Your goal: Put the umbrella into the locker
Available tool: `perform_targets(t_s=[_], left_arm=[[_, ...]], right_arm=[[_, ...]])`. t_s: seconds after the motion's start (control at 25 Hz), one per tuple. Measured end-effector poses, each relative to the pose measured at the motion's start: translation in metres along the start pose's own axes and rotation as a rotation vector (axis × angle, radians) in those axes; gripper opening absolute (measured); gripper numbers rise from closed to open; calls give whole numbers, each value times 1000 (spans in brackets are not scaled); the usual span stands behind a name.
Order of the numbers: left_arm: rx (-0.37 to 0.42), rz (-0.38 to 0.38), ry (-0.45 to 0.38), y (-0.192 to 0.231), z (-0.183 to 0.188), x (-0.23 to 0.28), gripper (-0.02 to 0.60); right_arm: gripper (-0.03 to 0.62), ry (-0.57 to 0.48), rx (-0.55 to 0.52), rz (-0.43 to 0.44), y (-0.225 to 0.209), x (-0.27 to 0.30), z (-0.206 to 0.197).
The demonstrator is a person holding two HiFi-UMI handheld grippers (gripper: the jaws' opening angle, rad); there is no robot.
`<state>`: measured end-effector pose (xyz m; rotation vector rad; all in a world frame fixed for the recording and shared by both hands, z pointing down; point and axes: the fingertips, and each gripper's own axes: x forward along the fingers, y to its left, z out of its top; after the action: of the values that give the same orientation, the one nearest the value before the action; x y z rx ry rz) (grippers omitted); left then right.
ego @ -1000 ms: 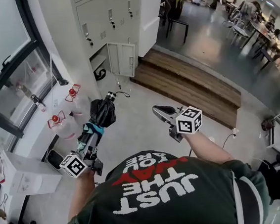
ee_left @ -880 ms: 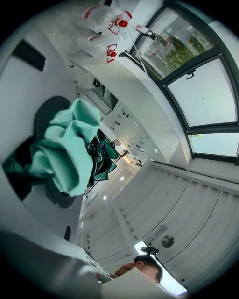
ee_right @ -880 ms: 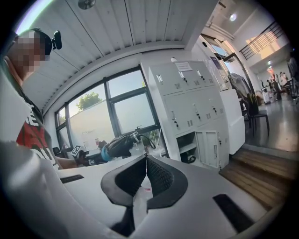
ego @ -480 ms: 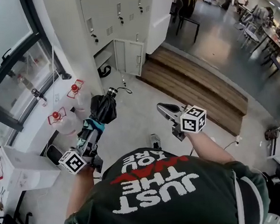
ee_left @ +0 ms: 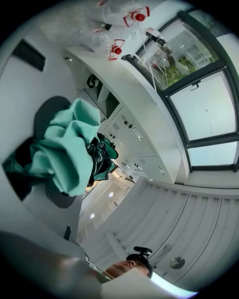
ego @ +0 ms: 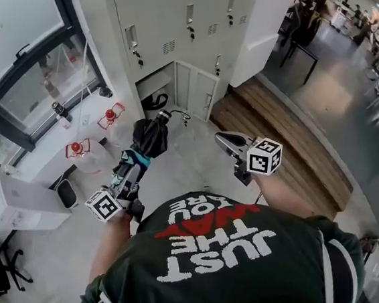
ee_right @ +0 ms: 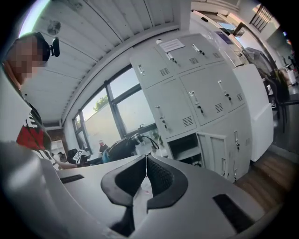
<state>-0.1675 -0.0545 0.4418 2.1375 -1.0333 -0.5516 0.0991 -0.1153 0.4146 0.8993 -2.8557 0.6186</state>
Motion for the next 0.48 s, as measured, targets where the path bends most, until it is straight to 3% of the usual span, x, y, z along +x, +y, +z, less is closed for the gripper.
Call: perform_targets(t_s=[0.2, 0.32, 0.48], left_arm=[[-41, 61, -24, 0, -13, 109, 204], [-58, 120, -27, 14, -20, 148, 204], [-87, 140, -23, 24, -22, 185, 204]], right_arm=[[34, 29, -33, 102, -92, 2, 51], [34, 18, 5, 121, -140, 8, 65], [34, 33, 3, 161, -171, 20, 71]])
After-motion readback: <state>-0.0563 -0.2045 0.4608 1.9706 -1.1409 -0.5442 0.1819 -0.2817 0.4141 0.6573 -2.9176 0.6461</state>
